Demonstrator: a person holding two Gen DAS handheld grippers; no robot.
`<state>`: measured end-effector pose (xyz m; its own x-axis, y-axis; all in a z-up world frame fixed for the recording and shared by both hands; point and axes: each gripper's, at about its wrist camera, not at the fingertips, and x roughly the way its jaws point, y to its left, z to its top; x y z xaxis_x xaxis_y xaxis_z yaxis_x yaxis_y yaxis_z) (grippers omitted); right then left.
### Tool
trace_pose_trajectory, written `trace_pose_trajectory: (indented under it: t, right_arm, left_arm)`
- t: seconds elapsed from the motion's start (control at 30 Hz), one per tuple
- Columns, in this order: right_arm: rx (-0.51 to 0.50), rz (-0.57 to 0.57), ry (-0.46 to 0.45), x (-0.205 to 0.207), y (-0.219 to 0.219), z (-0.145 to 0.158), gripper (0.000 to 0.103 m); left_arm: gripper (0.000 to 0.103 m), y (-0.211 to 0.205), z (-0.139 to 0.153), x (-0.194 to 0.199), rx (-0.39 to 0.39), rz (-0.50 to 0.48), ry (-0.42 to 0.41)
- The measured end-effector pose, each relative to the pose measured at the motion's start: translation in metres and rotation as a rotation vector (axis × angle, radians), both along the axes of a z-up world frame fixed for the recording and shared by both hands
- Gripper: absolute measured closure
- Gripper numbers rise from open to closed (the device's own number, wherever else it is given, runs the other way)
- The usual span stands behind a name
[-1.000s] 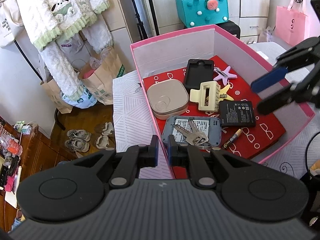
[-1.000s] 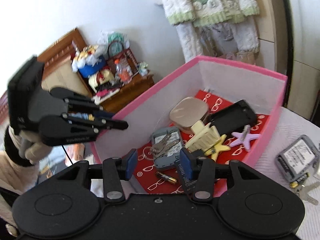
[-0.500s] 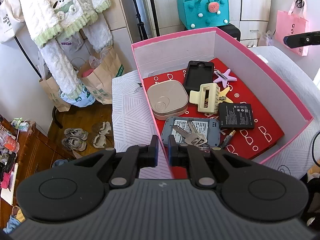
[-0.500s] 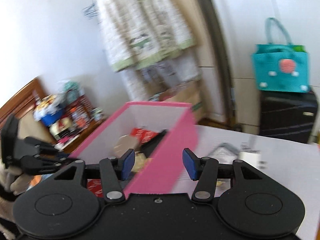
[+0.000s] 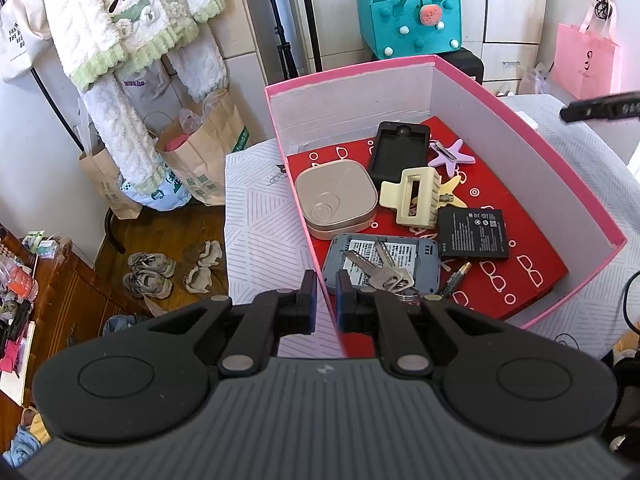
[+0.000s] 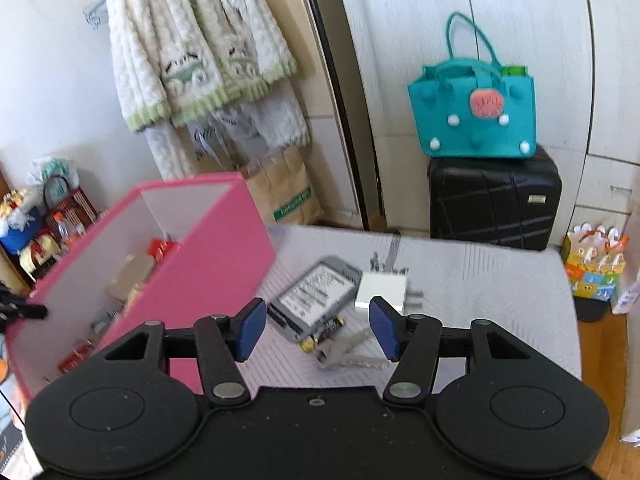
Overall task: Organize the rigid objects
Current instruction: 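Grasp the silver keys beside the grey router with the right gripper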
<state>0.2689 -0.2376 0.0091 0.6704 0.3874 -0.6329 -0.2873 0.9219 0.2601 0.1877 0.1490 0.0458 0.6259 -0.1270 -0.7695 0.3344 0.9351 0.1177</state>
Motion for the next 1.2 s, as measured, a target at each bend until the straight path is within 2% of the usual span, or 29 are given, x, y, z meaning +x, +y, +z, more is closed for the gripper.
trace_pose_trajectory:
  t: [0.17,0.37,0.47,0.5,0.83,1.03,1.2]
  right_arm:
    - [-0.021,0.029,0.048,0.011,0.012,-0.026,0.042]
    - [-0.085,0.053,0.038,0.018,0.027,-0.041,0.057]
    - [-0.125,0.066,0.034,0.022,0.031,-0.047,0.083]
    - [-0.123,0.071,0.041,0.023,0.031,-0.049,0.098]
    - [-0.028,0.029,0.079,0.028,0.020,-0.051,0.099]
    - [0.071,0.006,0.073,0.020,0.005,-0.035,0.099]
    - [0.106,0.015,0.044,0.011,0.003,-0.014,0.099]
  left_arm:
    - [0.095,0.000,0.000,0.000,0.001,0.002,0.001]
    - [0.095,0.001,-0.001,0.000,-0.001,0.004,0.002]
    - [0.095,0.001,-0.001,0.000,0.000,0.004,0.001]
    - [0.095,0.001,-0.001,0.000,0.000,0.003,0.001]
    - [0.095,0.001,-0.001,0.000,-0.001,0.004,0.002]
    - [0.095,0.001,0.000,0.001,0.000,0.003,0.001]
    - [0.095,0.002,0.000,0.000,0.000,0.003,0.001]
